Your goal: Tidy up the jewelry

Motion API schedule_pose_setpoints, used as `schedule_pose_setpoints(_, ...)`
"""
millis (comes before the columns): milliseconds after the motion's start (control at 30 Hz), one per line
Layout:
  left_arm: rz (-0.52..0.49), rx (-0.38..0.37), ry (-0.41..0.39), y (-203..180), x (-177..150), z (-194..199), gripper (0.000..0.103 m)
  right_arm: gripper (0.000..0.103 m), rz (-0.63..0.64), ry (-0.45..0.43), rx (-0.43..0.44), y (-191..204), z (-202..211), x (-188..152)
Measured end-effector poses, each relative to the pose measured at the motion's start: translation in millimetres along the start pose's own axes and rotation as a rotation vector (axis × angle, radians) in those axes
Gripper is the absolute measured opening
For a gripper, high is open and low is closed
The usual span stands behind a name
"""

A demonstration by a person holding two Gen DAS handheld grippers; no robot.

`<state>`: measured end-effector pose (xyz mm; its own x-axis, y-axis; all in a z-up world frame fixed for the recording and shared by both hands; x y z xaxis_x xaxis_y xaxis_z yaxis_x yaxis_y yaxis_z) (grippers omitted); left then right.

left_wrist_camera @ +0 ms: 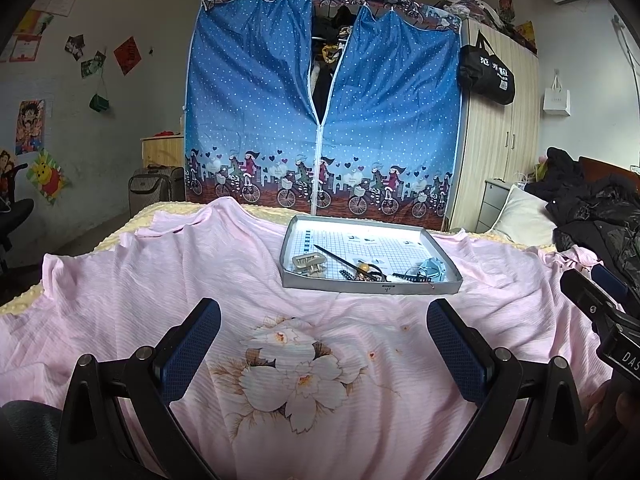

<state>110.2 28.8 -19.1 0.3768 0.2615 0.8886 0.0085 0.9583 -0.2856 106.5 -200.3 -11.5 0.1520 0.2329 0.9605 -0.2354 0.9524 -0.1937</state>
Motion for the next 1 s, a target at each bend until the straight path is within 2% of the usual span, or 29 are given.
schedule_pose_setpoints(333, 0.006, 0.038, 0.025, 0.5, -3.4, -1.8, 0.101, 0.103, 0.024, 0.010, 0.008, 7.3, -3.3, 0.2)
schedule_pose_setpoints(400, -0.001, 0.076, 0.017, 0.6, -3.7, -0.9, 0.101, 0.103, 0.024, 0.012, 0.008, 7.5, -3.4, 0.0)
schedule_pose_setpoints(567, -0.059, 0.249, 0.006, 5.5, -6.0, -5.3, 0.101, 0.103, 0.028, 0.028, 0.017, 11.0, -9.1, -3.7)
schedule_pose_setpoints(1000, -0.042, 0.228, 0.012, 6.5, -8.0, -4.8, 0.101, 0.103, 0.061, 0.063, 0.042, 22.8, -15.6, -8.1)
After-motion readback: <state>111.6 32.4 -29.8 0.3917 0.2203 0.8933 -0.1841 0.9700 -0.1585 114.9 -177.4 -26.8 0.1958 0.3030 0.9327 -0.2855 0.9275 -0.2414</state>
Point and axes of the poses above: each gripper's, at about its wrist camera, not at the fingertips, and z roughly against the way its jaws point, y to its left, x to its top, the point moved 7 cm from there along -z, roughly the way its jaws point, and after that the axes turned 13 degrees about z, right-handed, at the moved point
